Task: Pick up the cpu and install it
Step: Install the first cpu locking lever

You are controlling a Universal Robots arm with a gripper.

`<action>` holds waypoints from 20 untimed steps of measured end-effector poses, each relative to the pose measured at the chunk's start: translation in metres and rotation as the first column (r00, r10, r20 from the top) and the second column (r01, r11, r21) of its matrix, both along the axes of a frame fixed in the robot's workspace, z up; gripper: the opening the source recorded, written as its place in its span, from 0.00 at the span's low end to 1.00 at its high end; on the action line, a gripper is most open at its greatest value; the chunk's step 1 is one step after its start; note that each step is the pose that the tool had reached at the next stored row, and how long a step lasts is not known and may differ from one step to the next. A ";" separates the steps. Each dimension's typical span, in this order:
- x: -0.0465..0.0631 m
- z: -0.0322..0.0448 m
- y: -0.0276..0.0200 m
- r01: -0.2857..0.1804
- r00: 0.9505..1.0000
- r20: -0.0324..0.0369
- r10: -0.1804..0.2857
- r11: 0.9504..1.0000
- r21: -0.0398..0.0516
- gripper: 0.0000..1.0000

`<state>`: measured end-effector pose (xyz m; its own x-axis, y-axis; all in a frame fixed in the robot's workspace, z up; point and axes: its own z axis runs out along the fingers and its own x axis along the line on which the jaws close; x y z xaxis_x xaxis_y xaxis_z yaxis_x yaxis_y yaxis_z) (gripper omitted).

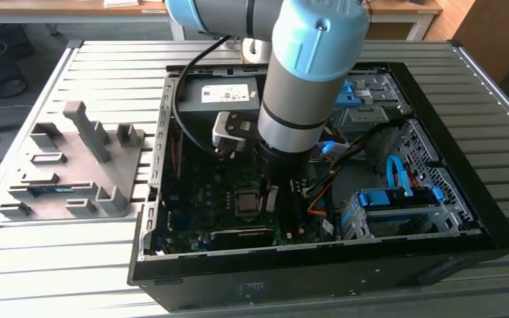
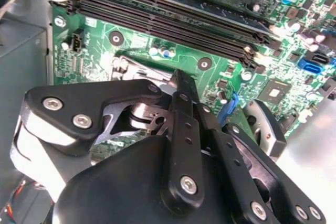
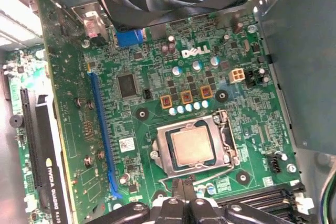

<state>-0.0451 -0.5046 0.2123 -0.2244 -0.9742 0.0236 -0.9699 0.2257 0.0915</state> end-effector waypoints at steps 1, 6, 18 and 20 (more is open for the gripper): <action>0.000 -0.0007 -0.0002 -0.001 1.000 0.000 0.001 1.000 0.000 0.10; 0.000 -0.0045 -0.0014 -0.003 1.000 0.000 0.003 1.000 -0.005 0.10; 0.000 -0.0192 -0.0032 -0.004 1.000 0.000 0.004 1.000 -0.005 0.10; 0.000 -0.0203 -0.0034 -0.005 1.000 0.000 0.005 1.000 -0.005 0.10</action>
